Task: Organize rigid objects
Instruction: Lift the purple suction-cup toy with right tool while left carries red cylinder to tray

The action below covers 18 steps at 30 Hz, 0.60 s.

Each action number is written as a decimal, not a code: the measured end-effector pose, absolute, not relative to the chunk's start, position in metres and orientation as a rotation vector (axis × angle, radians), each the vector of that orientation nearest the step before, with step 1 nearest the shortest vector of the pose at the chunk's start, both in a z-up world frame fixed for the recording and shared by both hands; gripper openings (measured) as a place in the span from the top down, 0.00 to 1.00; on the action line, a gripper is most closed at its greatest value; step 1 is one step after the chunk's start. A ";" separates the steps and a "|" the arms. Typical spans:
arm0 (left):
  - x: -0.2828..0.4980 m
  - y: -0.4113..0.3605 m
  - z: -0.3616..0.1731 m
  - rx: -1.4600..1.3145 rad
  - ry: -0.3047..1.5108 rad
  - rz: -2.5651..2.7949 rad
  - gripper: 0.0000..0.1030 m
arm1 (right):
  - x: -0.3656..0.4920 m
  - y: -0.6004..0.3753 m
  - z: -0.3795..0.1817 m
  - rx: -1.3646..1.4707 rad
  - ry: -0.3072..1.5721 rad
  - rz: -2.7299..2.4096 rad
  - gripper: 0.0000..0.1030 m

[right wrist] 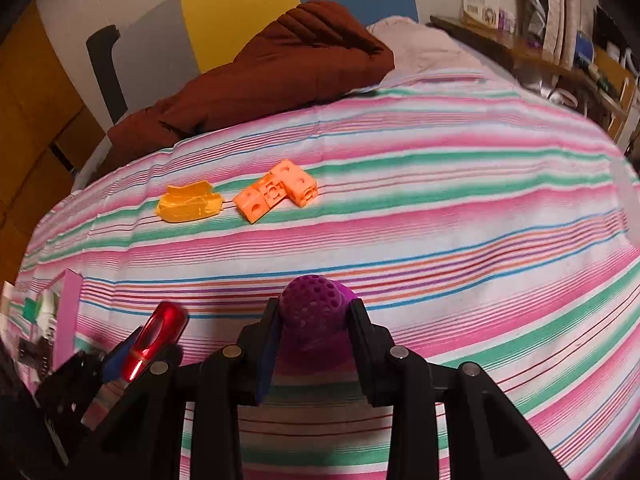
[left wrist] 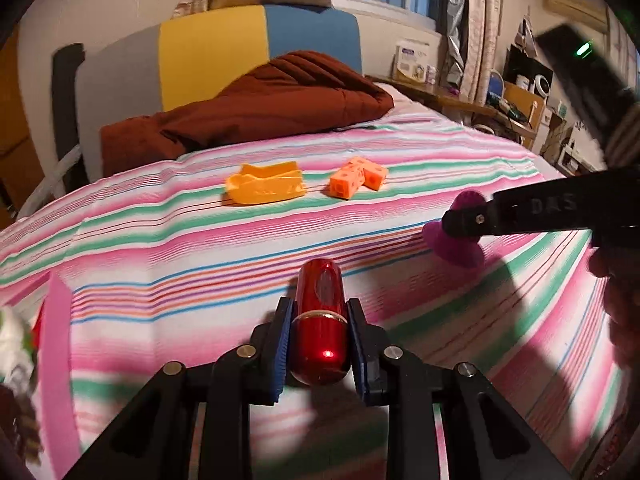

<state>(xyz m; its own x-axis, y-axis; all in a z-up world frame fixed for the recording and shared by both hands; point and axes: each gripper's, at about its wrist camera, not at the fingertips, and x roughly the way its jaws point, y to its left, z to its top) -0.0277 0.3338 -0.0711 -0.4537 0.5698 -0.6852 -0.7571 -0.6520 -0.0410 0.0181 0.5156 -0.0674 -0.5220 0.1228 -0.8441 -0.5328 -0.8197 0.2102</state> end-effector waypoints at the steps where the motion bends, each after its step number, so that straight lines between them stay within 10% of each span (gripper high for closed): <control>1: -0.024 0.328 -0.069 -0.863 0.337 2.146 0.74 | 0.018 0.517 -0.068 -1.262 0.651 2.358 0.68; 18: 0.039 0.251 -0.037 -0.799 0.187 2.149 0.74 | 0.007 0.485 -0.057 -1.245 0.367 2.440 0.68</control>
<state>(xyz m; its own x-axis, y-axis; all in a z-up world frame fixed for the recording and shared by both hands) 0.0386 0.2509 -0.0366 -0.4651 0.6494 -0.6017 -0.7436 -0.6554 -0.1324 0.0071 0.4853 -0.0573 -0.5377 0.2106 -0.8164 -0.4414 -0.8953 0.0597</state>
